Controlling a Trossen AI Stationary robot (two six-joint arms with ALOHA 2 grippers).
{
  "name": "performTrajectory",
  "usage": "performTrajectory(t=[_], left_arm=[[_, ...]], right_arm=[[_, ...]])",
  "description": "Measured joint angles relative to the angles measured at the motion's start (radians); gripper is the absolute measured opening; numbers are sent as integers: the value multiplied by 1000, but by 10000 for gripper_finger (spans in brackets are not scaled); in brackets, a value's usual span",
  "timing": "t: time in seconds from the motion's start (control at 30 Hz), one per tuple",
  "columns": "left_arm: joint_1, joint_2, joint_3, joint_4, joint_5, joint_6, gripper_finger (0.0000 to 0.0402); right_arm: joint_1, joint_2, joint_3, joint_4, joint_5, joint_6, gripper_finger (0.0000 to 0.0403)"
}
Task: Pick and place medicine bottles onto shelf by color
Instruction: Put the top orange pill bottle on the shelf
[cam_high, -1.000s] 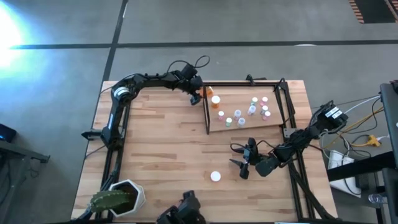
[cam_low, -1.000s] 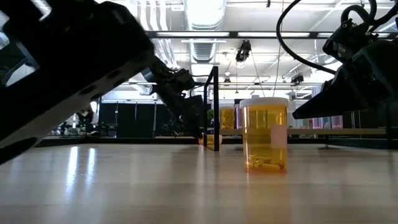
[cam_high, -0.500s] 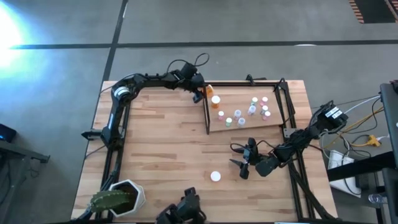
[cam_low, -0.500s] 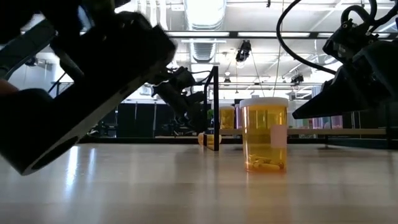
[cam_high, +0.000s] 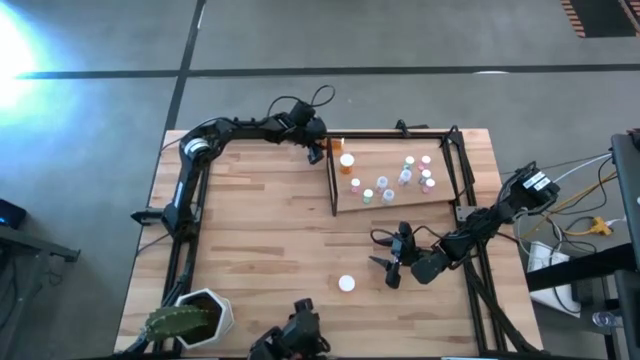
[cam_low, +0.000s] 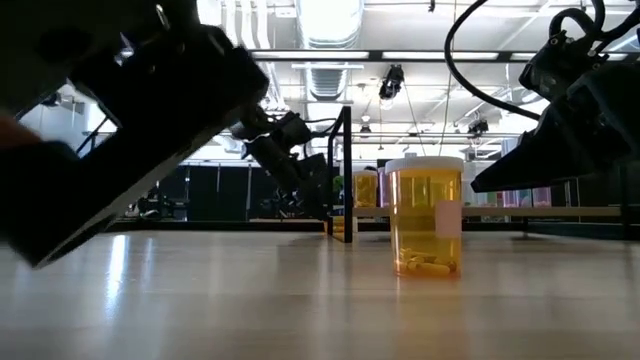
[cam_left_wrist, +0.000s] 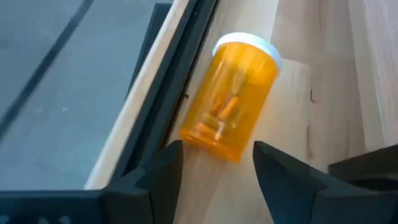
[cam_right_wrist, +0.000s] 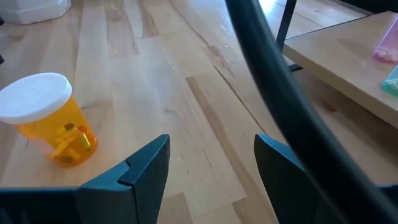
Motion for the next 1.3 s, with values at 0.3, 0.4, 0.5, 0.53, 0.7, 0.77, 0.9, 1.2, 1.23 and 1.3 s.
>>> performTrajectory(t=[0.3,0.4,0.5,0.53,0.7,0.77,0.9,1.2,1.23,1.3], left_arm=[[0,-69,7,-71,22,221,182],[2,-64,6,-42,114,252,201],[1,-36,6,37,153,253,222],[1,-22,6,60,154,250,226],[4,7,27,62,159,239,223],[8,4,28,62,187,257,211],[15,5,28,42,210,258,181],[21,5,26,-34,205,289,119],[23,5,24,-49,191,291,112],[26,5,20,-84,181,293,98]], right_arm=[[0,0,0,-2,0,17,224],[-2,0,0,-2,7,11,224],[-2,0,0,-1,8,13,224],[-2,0,0,-1,8,18,224],[-2,0,0,-1,8,55,224],[-2,0,0,0,8,55,224],[-2,0,0,7,8,74,224],[-2,0,24,6,7,102,224],[-2,0,28,2,7,102,224],[0,0,37,-2,7,101,224]])
